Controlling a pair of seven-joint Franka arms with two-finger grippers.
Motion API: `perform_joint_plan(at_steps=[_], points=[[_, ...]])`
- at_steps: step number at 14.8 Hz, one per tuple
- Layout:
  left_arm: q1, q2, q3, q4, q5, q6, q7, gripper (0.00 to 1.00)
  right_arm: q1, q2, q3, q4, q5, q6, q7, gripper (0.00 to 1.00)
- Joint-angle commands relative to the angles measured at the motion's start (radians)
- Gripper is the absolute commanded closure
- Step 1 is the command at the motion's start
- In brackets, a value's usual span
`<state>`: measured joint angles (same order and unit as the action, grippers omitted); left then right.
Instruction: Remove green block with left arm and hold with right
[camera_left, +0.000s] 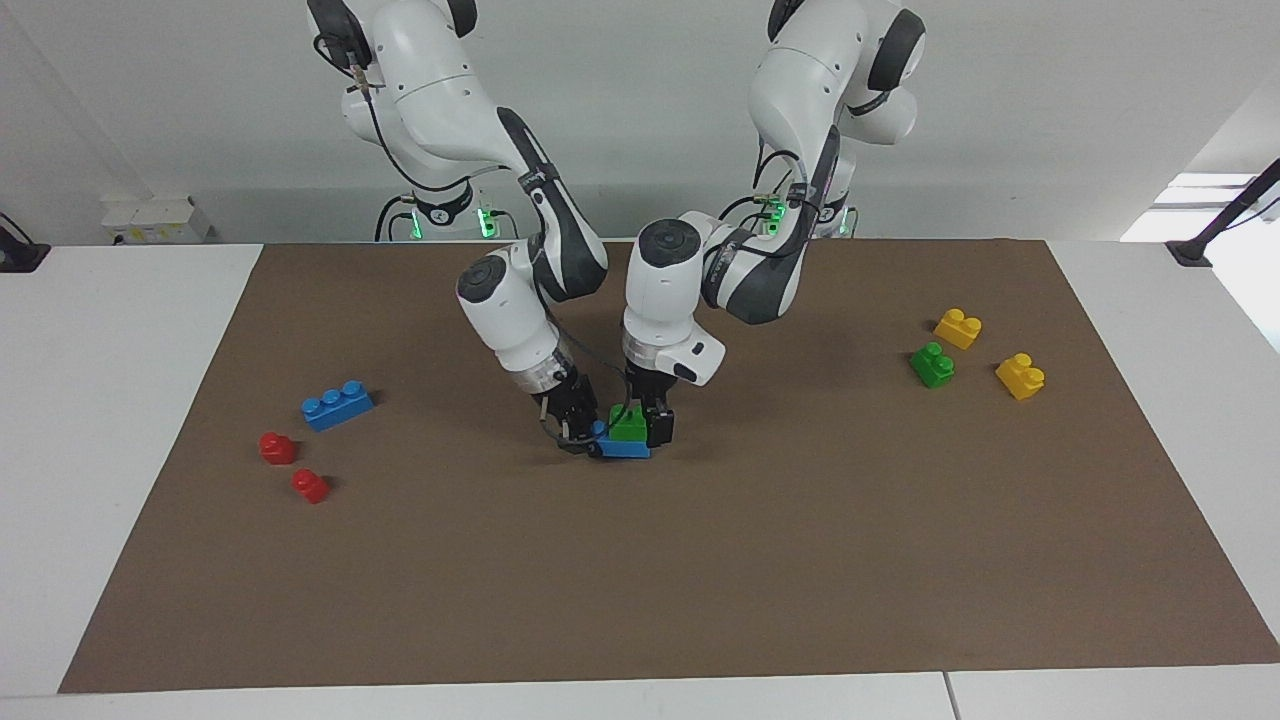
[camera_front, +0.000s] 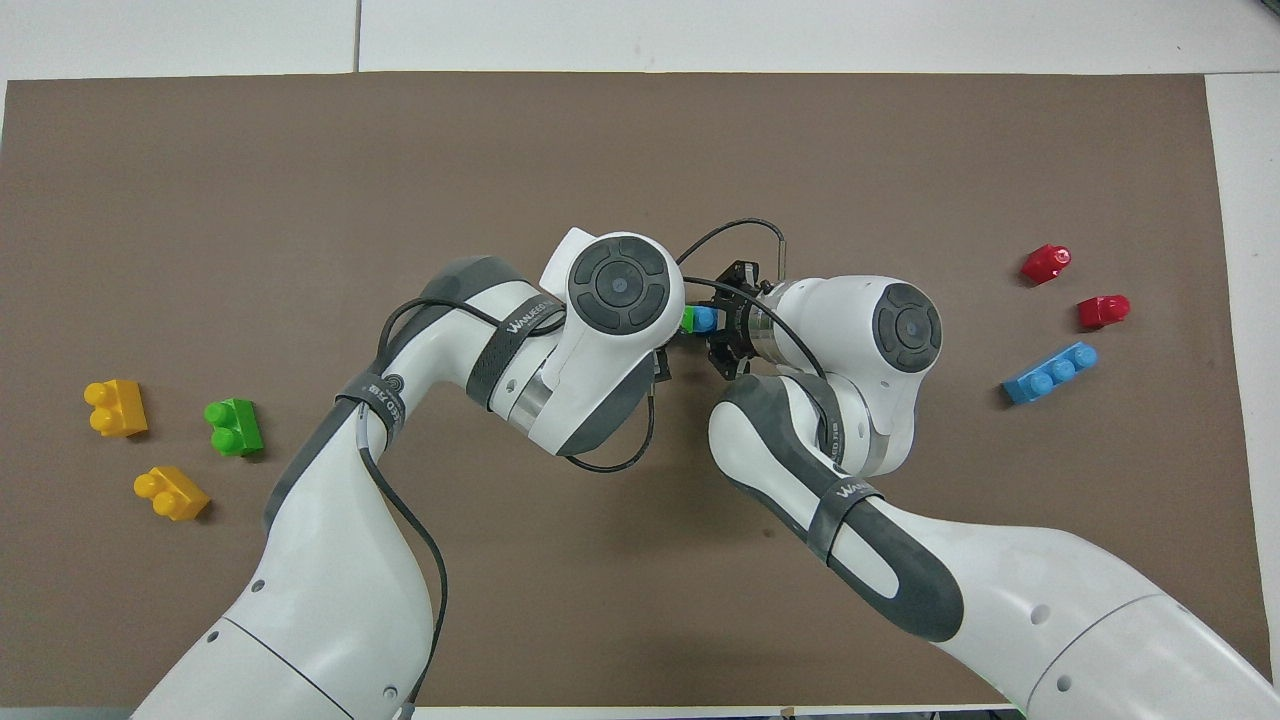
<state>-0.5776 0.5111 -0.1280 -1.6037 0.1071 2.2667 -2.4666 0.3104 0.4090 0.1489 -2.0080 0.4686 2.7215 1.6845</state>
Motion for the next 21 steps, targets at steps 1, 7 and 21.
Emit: perform_joint_plan(at_steps=[1, 7, 21], points=[[-0.019, 0.007, 0.018, -0.004, 0.029, 0.033, -0.041, 0.01, 0.003, 0.007, 0.006, 0.002, 0.031, 0.024, 0.0, 1.0], [-0.021, 0.006, 0.013, 0.004, 0.107, -0.002, -0.04, 1.0, 0.003, 0.007, 0.006, 0.002, 0.031, 0.026, -0.002, 1.0], [-0.016, -0.15, 0.007, -0.047, 0.033, -0.059, -0.037, 1.0, 0.01, 0.007, 0.006, 0.009, 0.031, 0.026, 0.004, 1.0]])
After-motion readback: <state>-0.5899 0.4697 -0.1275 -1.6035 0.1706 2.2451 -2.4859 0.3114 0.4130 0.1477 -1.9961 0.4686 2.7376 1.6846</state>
